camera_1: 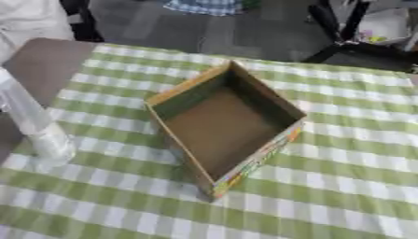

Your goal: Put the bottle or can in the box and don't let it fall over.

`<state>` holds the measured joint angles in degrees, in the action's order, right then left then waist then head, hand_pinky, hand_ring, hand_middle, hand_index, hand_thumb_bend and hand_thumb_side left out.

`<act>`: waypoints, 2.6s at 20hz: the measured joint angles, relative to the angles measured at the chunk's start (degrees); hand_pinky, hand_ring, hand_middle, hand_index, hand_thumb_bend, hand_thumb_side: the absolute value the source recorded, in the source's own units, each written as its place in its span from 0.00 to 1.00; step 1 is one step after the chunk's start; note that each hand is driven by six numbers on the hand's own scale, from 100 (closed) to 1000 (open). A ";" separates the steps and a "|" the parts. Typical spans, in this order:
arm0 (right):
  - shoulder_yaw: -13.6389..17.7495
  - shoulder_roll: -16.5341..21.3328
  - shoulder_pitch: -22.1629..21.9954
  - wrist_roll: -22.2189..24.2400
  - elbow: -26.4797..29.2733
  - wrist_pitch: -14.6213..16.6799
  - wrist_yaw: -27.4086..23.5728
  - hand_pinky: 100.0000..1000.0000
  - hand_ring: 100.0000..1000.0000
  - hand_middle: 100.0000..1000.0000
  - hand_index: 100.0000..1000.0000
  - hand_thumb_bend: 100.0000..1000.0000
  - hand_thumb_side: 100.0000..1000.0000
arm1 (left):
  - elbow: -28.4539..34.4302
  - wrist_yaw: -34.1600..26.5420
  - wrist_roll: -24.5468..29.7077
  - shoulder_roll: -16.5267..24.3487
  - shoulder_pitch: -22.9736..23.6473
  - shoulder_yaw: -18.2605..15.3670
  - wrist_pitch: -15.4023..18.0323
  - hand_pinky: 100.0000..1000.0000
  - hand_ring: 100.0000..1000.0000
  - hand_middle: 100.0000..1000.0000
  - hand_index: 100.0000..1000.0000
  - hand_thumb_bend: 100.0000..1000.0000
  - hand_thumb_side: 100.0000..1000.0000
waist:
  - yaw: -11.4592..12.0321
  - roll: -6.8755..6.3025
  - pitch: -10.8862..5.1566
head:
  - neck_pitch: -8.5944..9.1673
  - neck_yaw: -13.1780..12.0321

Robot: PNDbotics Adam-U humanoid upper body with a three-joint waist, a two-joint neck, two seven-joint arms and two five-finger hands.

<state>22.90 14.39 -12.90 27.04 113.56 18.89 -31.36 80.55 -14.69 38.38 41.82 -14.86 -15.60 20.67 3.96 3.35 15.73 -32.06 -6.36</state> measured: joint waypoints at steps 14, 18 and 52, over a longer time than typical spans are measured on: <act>-0.08 -0.01 0.04 0.38 0.00 -0.20 0.00 0.91 1.00 1.00 1.00 0.00 0.56 | -3.18 2.66 -3.09 0.00 -4.81 1.65 -0.64 1.00 1.00 0.97 1.00 0.24 0.45 | -0.32 0.28 0.00 | 0.49 -0.04; -0.35 -0.02 0.04 0.55 0.00 -0.25 0.00 0.91 1.00 1.00 1.00 0.00 0.56 | -3.92 3.42 -3.13 0.00 -6.21 2.25 -0.60 1.00 1.00 0.97 1.00 0.24 0.44 | -0.39 0.30 0.00 | 0.50 -0.08; -0.73 -0.56 0.76 1.58 0.00 -1.48 0.28 0.91 1.00 1.00 1.00 0.00 0.57 | -6.55 6.95 2.34 -1.26 -14.44 6.78 1.64 1.00 1.00 0.97 1.00 0.25 0.43 | -1.00 0.61 0.54 | 0.50 -0.62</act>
<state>22.17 13.82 -12.15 28.62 113.56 17.41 -31.08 73.99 -7.74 40.72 40.57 -29.30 -8.82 22.30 2.96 3.96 16.28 -31.56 -6.98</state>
